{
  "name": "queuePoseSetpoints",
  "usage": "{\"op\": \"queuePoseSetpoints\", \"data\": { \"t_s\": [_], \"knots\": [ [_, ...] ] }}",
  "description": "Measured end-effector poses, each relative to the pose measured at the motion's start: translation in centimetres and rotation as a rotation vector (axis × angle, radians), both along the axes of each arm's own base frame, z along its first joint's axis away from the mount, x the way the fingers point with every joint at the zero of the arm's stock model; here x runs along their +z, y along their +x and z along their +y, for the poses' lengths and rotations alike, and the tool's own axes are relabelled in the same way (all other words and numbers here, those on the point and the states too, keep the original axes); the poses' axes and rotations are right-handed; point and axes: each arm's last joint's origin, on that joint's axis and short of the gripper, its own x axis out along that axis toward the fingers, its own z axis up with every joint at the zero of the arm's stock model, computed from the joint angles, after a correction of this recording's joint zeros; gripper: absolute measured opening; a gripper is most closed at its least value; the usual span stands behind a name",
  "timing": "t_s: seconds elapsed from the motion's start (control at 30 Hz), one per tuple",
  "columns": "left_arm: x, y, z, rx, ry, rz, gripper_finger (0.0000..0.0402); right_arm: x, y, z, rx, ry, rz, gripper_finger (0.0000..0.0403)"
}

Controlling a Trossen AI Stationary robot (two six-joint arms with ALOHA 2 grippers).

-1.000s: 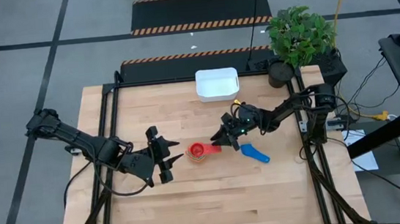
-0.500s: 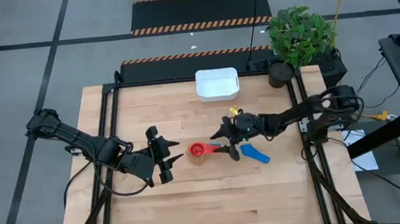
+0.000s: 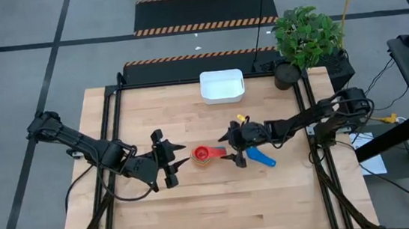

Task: Nest measuring cups in basket
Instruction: Stack the red measuring cup into the light blue measuring cup

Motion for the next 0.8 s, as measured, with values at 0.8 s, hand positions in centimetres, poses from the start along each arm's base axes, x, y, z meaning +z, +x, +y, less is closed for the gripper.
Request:
{"op": "queuePoseSetpoints", "data": {
  "t_s": [0.8],
  "knots": [
    [0.0,0.0,0.0,-0.001,0.004,0.001,0.0191,-2.3,1.4,-0.3,0.046,-0.123,0.144,0.0238]
  ]
}}
